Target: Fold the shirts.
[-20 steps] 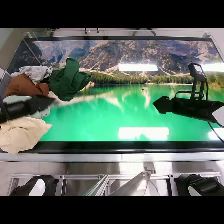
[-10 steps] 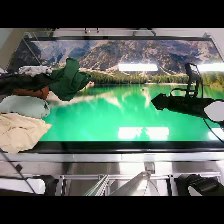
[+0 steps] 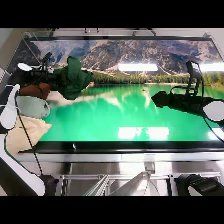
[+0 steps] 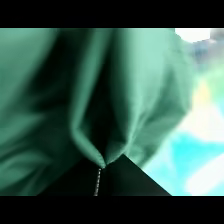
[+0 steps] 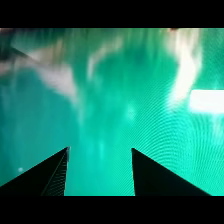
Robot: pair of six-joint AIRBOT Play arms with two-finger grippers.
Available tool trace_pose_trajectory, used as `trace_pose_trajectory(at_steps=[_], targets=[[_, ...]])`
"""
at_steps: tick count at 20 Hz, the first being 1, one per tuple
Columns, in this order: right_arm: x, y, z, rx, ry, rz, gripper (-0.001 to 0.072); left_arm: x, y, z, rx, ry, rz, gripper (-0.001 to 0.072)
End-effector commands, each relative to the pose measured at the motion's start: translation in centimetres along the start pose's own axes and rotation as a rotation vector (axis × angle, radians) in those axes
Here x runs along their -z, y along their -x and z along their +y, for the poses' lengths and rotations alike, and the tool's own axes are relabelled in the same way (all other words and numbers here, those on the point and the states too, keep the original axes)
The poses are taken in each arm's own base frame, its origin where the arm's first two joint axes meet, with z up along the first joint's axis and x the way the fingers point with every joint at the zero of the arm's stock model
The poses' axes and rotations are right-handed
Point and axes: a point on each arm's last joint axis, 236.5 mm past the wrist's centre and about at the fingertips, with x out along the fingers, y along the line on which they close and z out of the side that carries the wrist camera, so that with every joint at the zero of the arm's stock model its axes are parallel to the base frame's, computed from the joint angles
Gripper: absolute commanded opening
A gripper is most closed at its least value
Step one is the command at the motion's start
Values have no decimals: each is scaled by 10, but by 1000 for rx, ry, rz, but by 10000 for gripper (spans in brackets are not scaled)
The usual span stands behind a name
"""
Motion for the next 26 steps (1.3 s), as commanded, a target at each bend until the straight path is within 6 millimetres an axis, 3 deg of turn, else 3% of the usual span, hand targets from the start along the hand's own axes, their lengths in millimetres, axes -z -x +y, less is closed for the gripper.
trace_pose_trajectory(at_steps=[1, 2, 3, 4, 5, 6, 8, 10, 12, 13, 15, 19, 22, 26], targets=[[-1, 0, 0, 1, 0, -5, 431, -10, 23, -78, 200, -83, 87, 1], [-2, 0, -1, 3, -3, -6, 373, -14, 38, -117, 306, -115, 100, 1], [-2, 1, -5, 10, -11, -4, 175, -18, 56, -165, 432, -151, 95, 1], [-2, 2, -12, 21, -25, 2, 107, -22, 76, -211, 552, -186, 70, 1], [1, 4, -20, 35, -44, 19, 105, -25, 98, -261, 678, -213, 30, 2], [5, 6, -27, 50, -61, 45, 19, -23, 118, -304, 782, -233, 4, 2], [18, 11, -44, 81, -86, 110, 25, -8, 151, -379, 926, -290, -10, 2], [31, 21, -57, 103, -76, 173, 25, 14, 168, -442, 971, -343, 10, 2], [35, 32, -68, 119, -72, 194, 25, 35, 177, -490, 979, -414, 9, 18], [35, 38, -72, 125, -73, 190, 24, 45, 171, -503, 942, -438, 19, 20], [32, 51, -79, 138, -68, 170, 25, 61, 140, -496, 780, -441, 92, 20], [38, 67, -87, 155, -79, 188, 25, 95, 71, -439, 478, -406, 263, 21], [46, 65, -88, 149, -92, 227, 32, 107, 35, -374, 319, -328, 329, 20], [47, 55, -76, 80, -118, 247, 34, 93, 10, -288, 171, -200, 262, 22]])
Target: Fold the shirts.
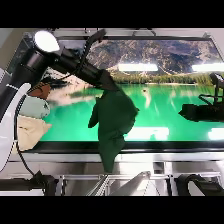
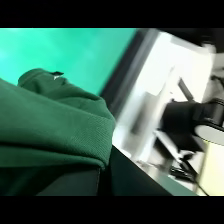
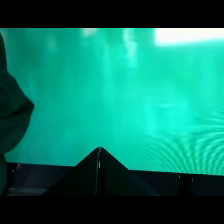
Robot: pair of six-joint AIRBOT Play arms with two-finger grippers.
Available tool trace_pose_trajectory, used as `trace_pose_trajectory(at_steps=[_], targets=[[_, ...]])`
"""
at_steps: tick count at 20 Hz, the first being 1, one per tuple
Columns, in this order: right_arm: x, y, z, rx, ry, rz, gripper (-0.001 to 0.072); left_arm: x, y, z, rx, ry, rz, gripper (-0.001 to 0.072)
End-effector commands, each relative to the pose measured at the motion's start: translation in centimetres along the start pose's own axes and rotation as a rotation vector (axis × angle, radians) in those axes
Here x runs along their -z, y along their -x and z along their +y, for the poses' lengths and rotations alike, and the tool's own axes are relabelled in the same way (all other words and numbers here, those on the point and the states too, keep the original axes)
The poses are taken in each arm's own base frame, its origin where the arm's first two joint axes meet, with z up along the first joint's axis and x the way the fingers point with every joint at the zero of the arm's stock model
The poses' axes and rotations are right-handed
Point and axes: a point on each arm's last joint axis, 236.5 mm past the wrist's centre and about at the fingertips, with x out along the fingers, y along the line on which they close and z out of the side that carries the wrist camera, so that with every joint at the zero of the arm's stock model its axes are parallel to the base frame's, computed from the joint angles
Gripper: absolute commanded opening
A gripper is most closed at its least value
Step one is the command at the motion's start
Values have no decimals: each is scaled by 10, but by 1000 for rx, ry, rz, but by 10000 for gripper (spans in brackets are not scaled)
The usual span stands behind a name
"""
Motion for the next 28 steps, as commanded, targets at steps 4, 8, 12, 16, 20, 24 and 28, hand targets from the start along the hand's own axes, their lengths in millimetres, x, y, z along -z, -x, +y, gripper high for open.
trace_pose_trajectory(at_steps=[4, 8, 12, 16, 20, 24, 28], targets=[[7, -16, 45, -224, -16, 81, 501, 29, 32, 127, -176, 234, -66, 720], [43, -63, 56, -260, -8, 216, 501, 81, 64, 174, -158, 437, -37, 720], [73, -122, 87, -319, 60, 304, 500, 137, 34, 219, -171, 586, -43, 720], [74, -163, 119, -441, -47, 305, 499, 153, -14, 232, -105, 638, -1, 708], [77, -176, 127, -501, -102, 322, 365, 158, -60, 216, -8, 604, 165, 566], [78, -180, 128, -507, -127, 328, 365, 142, -84, 197, 41, 506, 254, 10], [80, -182, 129, -528, -65, 323, 26, 120, -72, 190, 44, 451, 230, 12]])
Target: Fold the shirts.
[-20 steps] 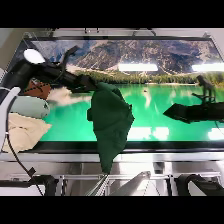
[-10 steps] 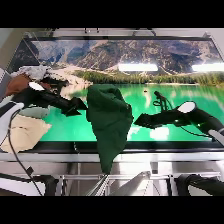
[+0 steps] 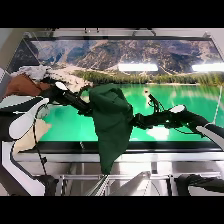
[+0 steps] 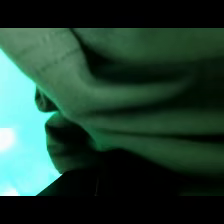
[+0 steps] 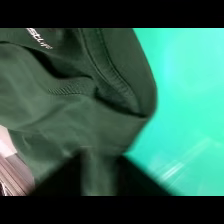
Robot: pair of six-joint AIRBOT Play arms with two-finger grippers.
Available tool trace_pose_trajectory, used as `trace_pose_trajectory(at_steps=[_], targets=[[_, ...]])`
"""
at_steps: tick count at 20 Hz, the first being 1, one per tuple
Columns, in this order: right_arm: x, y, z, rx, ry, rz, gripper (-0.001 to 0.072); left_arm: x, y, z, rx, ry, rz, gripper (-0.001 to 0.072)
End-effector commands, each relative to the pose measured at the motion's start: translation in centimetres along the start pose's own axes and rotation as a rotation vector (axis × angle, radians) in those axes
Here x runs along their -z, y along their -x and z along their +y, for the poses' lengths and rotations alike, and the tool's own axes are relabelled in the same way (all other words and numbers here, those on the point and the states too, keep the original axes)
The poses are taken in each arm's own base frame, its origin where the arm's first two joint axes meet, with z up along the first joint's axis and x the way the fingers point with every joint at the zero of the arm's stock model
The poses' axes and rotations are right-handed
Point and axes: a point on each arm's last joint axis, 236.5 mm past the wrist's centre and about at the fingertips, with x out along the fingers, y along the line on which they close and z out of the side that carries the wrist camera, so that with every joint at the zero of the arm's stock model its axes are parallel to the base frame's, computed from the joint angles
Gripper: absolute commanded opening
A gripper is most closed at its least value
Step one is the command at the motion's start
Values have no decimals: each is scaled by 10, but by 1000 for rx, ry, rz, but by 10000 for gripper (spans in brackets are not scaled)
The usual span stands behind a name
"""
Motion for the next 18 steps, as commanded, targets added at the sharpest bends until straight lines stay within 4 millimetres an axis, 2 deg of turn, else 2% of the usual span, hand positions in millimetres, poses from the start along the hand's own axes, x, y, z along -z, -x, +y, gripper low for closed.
trace_pose_trajectory(at_steps=[1, 3, 4, 5, 7, 9, 10, 11, 12, 13, 15, 16, 18], targets=[[-2, 0, 6, -31, 74, 3, 25, -5, 17, -19, 23, -40, -11, 12], [-9, 14, 20, -70, 111, -12, 24, -2, 41, -21, 23, -33, -56, 11], [-15, 27, 32, -106, 130, -23, 24, 5, 57, -22, 27, -25, -74, 12], [-23, 50, 49, -152, 160, -48, 24, 14, 74, -25, 36, -19, -87, 11], [-49, 114, 81, -216, 244, -165, 24, 36, 112, -32, 52, -11, -131, 10], [-84, 201, 105, -196, 315, -398, 24, 54, 154, -44, 42, -28, -216, 10], [-94, 244, 117, -175, 344, -513, 24, 60, 174, -53, 32, -46, -272, 11], [-95, 286, 135, -175, 381, -619, 24, 66, 194, -66, 27, -73, -332, 12], [-86, 320, 161, -210, 437, -700, 24, 73, 214, -88, 41, -115, -395, 13], [-72, 345, 188, -256, 503, -762, 24, 82, 234, -119, 78, -179, -456, 15], [-40, 388, 243, -331, 664, -900, 24, 105, 271, -192, 143, -357, -570, 20], [-22, 406, 268, -354, 746, -968, 24, 119, 287, -227, 155, -458, -619, 20], [13, 425, 309, -361, 903, -1057, 24, 156, 311, -297, 112, -676, -717, 20]])
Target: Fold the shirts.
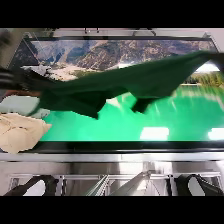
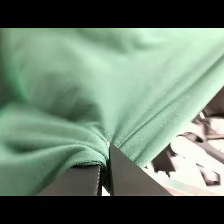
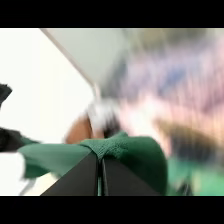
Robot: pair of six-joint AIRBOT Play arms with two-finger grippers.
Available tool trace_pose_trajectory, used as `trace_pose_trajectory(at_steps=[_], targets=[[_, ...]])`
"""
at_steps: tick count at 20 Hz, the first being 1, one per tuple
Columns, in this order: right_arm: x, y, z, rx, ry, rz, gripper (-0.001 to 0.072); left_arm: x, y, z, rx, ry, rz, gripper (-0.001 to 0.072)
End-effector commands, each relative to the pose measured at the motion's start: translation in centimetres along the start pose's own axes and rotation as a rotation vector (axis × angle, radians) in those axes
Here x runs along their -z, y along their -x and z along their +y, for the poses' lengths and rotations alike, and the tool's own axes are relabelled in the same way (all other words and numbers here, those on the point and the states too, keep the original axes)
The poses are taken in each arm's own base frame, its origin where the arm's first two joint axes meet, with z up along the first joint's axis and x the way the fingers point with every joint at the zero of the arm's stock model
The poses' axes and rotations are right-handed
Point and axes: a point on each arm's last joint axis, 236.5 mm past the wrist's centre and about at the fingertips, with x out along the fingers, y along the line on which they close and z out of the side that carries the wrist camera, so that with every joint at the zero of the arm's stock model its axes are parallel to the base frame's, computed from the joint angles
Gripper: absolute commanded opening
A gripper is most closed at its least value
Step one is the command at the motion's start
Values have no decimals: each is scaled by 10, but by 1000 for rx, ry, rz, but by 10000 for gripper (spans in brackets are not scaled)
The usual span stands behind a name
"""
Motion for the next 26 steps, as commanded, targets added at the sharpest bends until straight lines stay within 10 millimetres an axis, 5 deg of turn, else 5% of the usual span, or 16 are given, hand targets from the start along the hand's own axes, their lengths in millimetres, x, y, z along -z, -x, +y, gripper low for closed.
trace_pose_trajectory(at_steps=[1, 3, 4, 8, 11, 16, 18, 20, 21, 22, 23, 25, 26], targets=[[-39, 28, 108, -119, 283, -177, 24, -10, 46, -139, 45, -366, -160, 21], [-50, 34, 130, -83, 389, -233, 24, -9, 62, -179, -58, -528, -218, 23], [-55, 35, 126, -26, 425, -247, 24, -11, 69, -179, -150, -564, -237, 25], [-34, 20, 46, 117, 288, -93, 24, -26, 71, -114, -289, -434, -188, 28], [9, -19, -26, 100, 101, 53, 25, -40, 28, -30, -196, -304, -73, 28], [126, -97, -201, 337, -125, 275, 25, -31, -102, 176, -241, -47, 168, 9], [146, -114, -262, 431, -139, 259, 25, -40, -140, 230, -249, 0, 186, 0], [139, -121, -296, 460, -116, 250, 37, -68, -152, 257, -266, 33, 151, 17], [123, -120, -304, 464, -96, 235, 255, -84, -147, 264, -278, 42, 122, 229], [104, -115, -307, 467, -84, 217, 434, -100, -135, 265, -285, 70, 88, 523], [89, -103, -309, 474, -75, 225, 437, -110, -120, 265, -296, 106, 57, 720], [86, -64, -317, 523, -143, 307, 436, -106, -87, 262, -307, 165, 44, 720], [101, -36, -323, 561, -183, 387, 436, -90, -74, 259, -301, 208, 71, 720]])
